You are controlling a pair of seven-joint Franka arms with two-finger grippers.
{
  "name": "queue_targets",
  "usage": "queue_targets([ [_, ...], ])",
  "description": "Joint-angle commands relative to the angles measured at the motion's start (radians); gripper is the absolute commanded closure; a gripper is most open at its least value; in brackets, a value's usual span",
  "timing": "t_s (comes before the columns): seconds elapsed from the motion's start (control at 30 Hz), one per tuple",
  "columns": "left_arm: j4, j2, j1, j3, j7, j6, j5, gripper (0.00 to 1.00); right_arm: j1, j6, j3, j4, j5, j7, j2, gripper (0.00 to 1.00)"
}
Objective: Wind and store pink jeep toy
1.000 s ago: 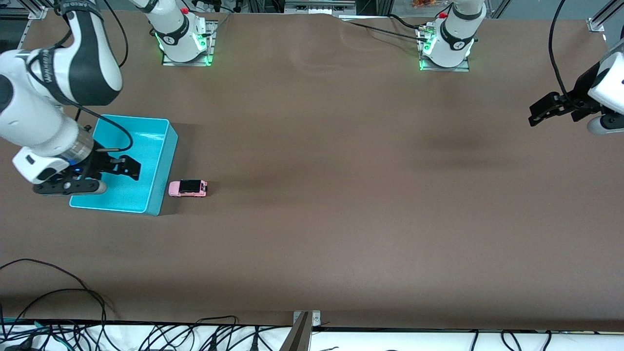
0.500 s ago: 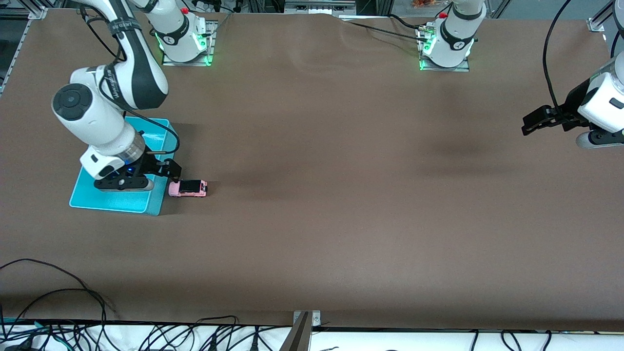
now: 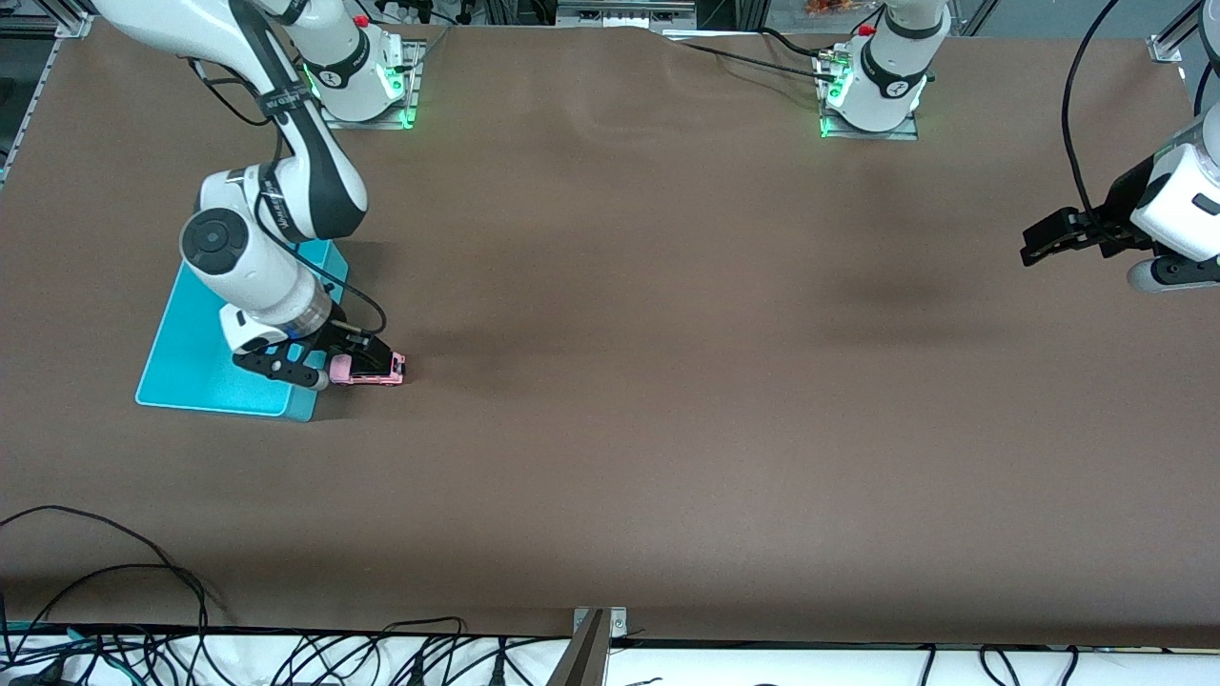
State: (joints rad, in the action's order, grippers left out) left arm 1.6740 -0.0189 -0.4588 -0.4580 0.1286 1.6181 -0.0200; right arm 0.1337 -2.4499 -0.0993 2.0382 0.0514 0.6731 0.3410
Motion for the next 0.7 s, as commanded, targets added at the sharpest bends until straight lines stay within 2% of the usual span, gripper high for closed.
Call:
queue_targets([
  [0.0,-0.019,-0.013,-0.004,-0.001,-0.027,0.009,0.006,0.0,-0.011,-0.044,-0.023,0.005,0.013,0.212,0.027,0.0],
  [0.1,-0.017,-0.013,-0.003,-0.001,-0.027,0.029,0.018,0.0,-0.011,-0.101,-0.025,0.007,0.016,0.373,0.052,0.0],
  [0.3,-0.017,-0.016,0.005,-0.001,-0.027,0.029,0.017,0.0,-0.011,-0.141,-0.026,0.0,0.013,0.561,0.076,0.0],
  [0.67,-0.022,0.016,0.002,-0.005,-0.027,0.025,0.006,0.0,-0.012,-0.175,-0.023,0.002,0.013,0.779,0.098,0.0],
])
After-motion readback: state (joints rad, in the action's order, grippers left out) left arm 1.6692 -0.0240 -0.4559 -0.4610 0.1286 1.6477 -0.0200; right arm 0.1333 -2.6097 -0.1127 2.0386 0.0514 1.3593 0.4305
